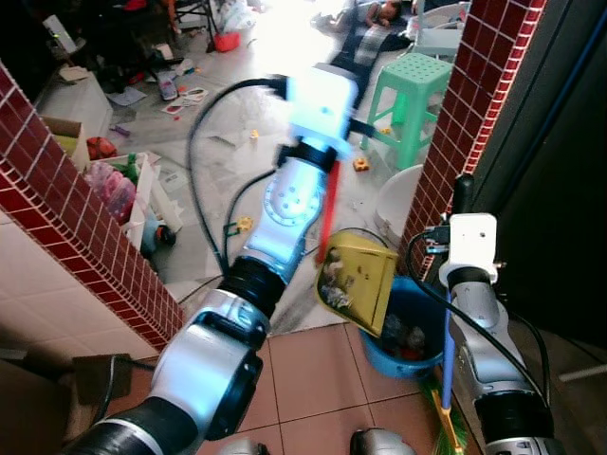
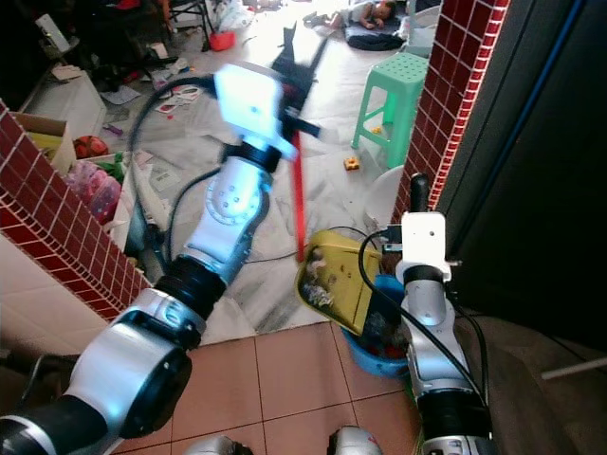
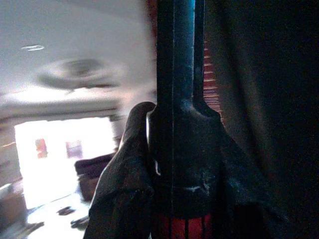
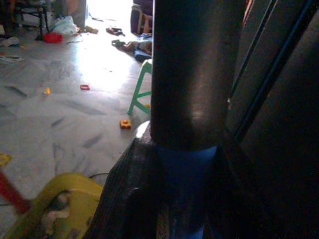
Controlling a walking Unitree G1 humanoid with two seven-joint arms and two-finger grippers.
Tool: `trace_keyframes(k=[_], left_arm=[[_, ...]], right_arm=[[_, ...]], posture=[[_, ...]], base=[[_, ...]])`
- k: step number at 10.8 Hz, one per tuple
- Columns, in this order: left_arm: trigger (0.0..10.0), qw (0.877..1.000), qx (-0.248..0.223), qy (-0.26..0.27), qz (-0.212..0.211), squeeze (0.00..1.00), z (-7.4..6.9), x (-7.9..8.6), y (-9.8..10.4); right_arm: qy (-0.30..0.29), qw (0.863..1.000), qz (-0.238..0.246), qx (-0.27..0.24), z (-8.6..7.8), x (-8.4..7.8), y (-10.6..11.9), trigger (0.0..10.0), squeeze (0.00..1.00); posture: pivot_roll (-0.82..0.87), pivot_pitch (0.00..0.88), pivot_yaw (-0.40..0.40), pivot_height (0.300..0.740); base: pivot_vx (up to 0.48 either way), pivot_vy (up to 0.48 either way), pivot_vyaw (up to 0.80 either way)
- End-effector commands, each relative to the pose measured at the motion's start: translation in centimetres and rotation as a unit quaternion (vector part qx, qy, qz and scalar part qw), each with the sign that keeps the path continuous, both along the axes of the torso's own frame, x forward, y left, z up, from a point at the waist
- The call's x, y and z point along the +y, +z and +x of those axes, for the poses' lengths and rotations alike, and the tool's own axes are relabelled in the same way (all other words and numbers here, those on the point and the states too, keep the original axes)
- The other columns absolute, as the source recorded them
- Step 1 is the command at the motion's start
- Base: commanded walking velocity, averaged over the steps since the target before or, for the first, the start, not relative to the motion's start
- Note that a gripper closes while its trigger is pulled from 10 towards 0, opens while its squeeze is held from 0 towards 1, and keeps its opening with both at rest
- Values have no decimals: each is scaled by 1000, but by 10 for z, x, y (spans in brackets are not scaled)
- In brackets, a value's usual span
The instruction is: Sweep floor
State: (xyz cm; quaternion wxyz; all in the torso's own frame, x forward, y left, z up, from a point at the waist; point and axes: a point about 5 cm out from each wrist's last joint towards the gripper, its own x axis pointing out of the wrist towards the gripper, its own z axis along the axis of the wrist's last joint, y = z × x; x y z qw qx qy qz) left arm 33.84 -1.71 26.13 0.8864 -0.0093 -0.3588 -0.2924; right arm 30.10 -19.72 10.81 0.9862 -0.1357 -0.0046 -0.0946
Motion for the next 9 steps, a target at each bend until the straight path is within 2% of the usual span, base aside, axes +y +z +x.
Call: trace_keyframes(k=[1,2,3,4,5,6,7,8,9], left_arm=[[10000,988,-7,-151,-45,0,-52,-73,12],[10000,978,-20,-205,-21,0,-66,-83,10],[10000,970,-9,-244,-8,0,-72,-88,5],[10000,966,-6,-257,1,0,-74,-89,1],[10000,964,-5,-266,1,0,-75,-88,2],[10000,960,-5,-279,-7,0,-75,-88,10],[10000,958,-19,-284,-9,0,-77,-87,16],[10000,954,-58,-294,-1,0,-83,-87,26],[10000,944,-104,-312,22,0,-94,-89,33]], right_arm=[[7,1000,-1,-18,5,4,9,10000,0],[8,1000,-3,-19,7,4,9,10000,0],[7,1000,-8,-18,7,1,9,10000,0],[-6,1000,-18,-15,8,-10,8,10000,0],[-9,1000,-24,-14,10,-15,8,10000,0],[-13,999,-34,-14,12,-19,8,10000,0],[-13,999,-36,-15,13,-18,8,10000,0],[-13,999,-37,-15,14,-18,8,10000,0],[-10,999,-39,-15,15,-17,7,10000,0]], posture=[[-174,0,113,740],[-173,0,109,740],[-170,0,107,740],[-165,0,104,740],[-164,0,102,740],[-160,0,98,740],[-159,0,97,740],[-155,0,91,740],[-149,0,87,740]], base=[[0,0,0],[0,0,0],[0,0,0],[0,0,0],[0,0,0],[0,0,0],[0,0,0],[0,0,0],[0,0,0]])
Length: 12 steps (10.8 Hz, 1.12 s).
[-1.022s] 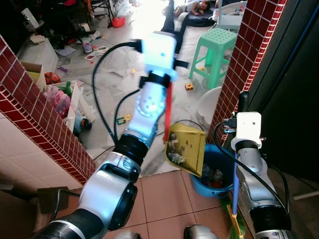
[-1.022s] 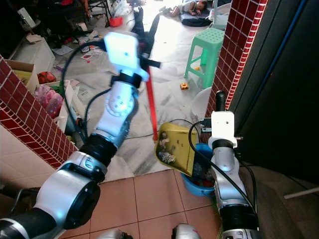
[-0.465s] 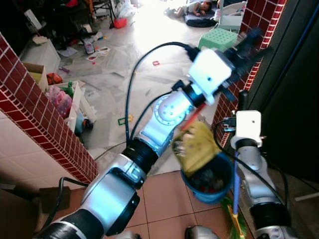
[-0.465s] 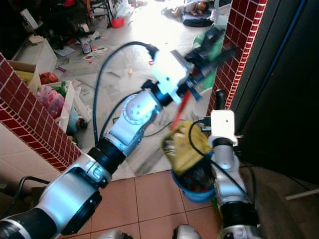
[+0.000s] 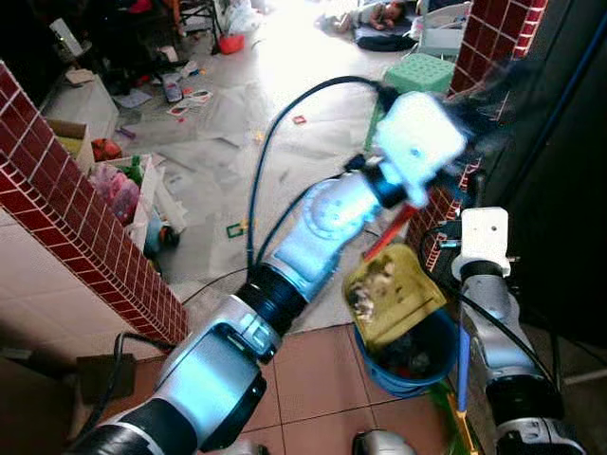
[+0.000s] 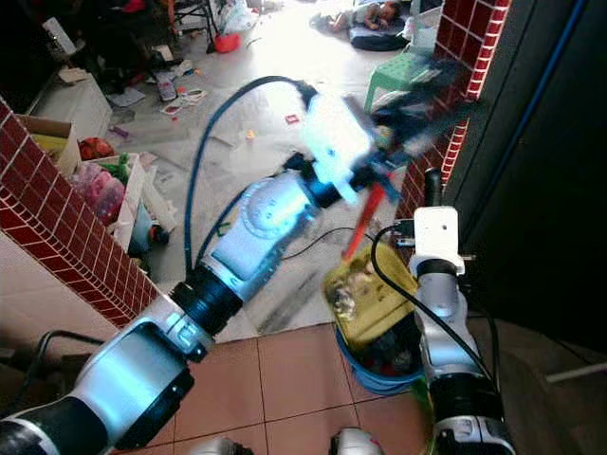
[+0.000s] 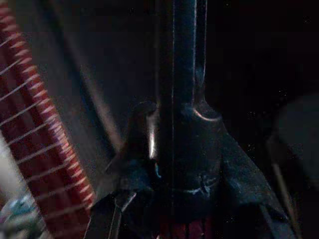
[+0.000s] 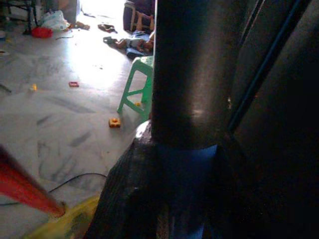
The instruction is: Sweep floor
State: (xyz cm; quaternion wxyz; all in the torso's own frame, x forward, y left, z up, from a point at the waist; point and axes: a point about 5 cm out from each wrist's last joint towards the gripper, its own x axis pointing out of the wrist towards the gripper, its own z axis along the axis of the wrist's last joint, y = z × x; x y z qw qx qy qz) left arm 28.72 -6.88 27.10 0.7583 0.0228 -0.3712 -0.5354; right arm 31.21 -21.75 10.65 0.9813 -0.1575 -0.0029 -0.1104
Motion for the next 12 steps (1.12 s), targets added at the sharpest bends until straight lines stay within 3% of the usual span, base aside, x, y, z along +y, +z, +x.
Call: trace_keyframes(k=[1,2,3,5,6,8,9,11,12], left_arm=[[10000,991,-39,-101,-73,0,-52,-39,27],[10000,991,-32,-110,-69,0,-53,-40,26],[10000,991,-55,-94,-73,0,-55,-38,27],[10000,993,18,-62,-101,0,-44,-36,29],[10000,994,-8,-51,-100,0,-43,-33,33],[10000,993,16,-29,-117,0,-34,-28,36],[10000,992,6,-23,-123,0,-31,-24,41],[10000,978,-26,56,-198,0,-13,7,81],[10000,972,-51,87,-213,0,-8,20,95]], right_arm=[[8,1000,-19,-16,5,3,7,10000,0],[9,1000,-20,-17,6,3,7,10000,0],[8,1000,-21,-18,7,2,8,10000,0],[9,999,-24,-20,8,1,9,10000,0],[10,999,-25,-20,9,1,9,10000,0],[11,999,-25,-21,9,1,10,10000,0],[11,999,-25,-21,9,1,10,10000,0],[14,999,-24,-17,11,6,7,10000,0],[15,999,-23,-15,11,6,6,10000,0]], posture=[[-144,0,83,740],[-144,0,83,740],[-144,0,81,740],[-140,0,76,740],[-141,0,75,740],[-139,0,75,740],[-137,0,74,740],[-125,0,66,740],[-114,0,60,740]], base=[[0,0,0],[0,0,0],[0,0,0],[0,0,0],[0,0,0],[0,0,0],[0,0,0],[0,0,0],[0,0,0]])
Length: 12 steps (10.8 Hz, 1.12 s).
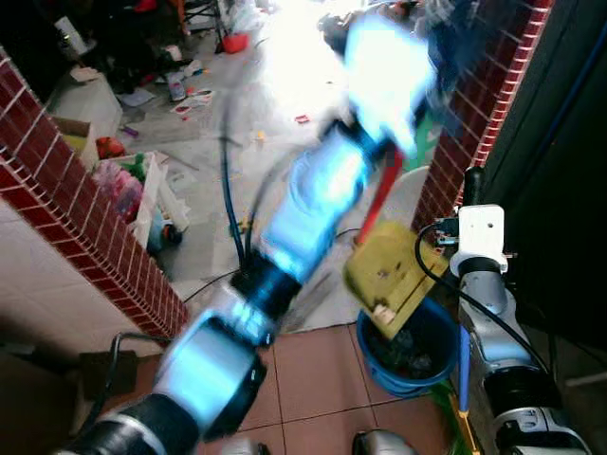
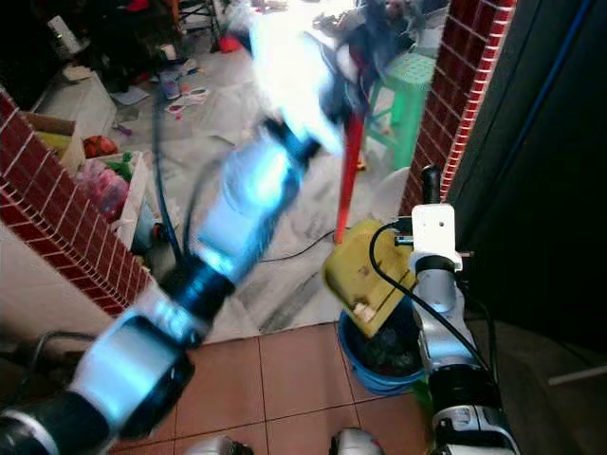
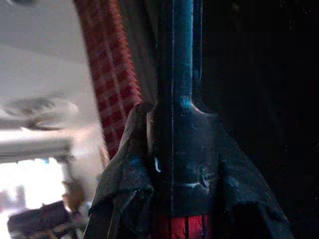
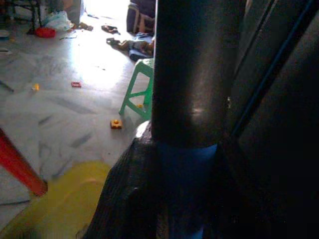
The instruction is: Sweep floor
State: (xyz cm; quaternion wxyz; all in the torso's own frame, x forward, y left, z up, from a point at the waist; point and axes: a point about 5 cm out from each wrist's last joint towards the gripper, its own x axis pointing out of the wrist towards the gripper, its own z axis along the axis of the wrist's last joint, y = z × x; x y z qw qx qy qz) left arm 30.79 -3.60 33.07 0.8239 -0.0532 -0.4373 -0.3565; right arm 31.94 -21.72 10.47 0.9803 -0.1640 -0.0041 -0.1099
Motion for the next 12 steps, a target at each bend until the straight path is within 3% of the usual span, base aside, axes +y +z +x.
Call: trace_keyframes(k=[1,2,3,4,6,7,8,10,12], left_arm=[[10000,994,-93,4,-64,0,-20,8,53],[10000,989,-109,67,-74,0,-8,37,68],[10000,987,-108,99,-66,0,0,50,67],[10000,980,-47,192,-30,0,29,85,38],[10000,963,36,268,3,0,49,119,-7],[10000,952,79,296,15,0,55,134,-30],[10000,934,140,326,33,0,57,148,-67],[10000,917,201,343,35,0,55,155,-103],[10000,892,257,368,49,0,47,159,-139]], right_arm=[[16,1000,-15,-10,5,5,6,10000,0],[20,1000,-14,0,7,7,3,10000,0],[25,1000,-12,6,8,8,1,10000,0],[38,999,-10,15,10,13,-2,10000,0],[50,998,-8,23,12,16,-4,10000,0],[55,998,-9,27,12,16,-5,10000,0],[62,998,-9,32,12,16,-7,10000,0],[66,997,-10,36,13,16,-8,10000,0],[68,997,-10,38,12,16,-9,10000,0]], posture=[[-103,0,50,740],[-89,0,41,740],[-78,0,34,740],[-60,0,18,740],[-46,0,2,740],[-38,0,-8,740],[-35,0,-16,740],[-36,0,-17,740],[-41,0,-18,740]], base=[[0,0,0],[0,0,0],[0,0,0],[0,0,0],[0,0,0],[0,0,0],[0,0,0],[0,0,0],[0,0,0]])
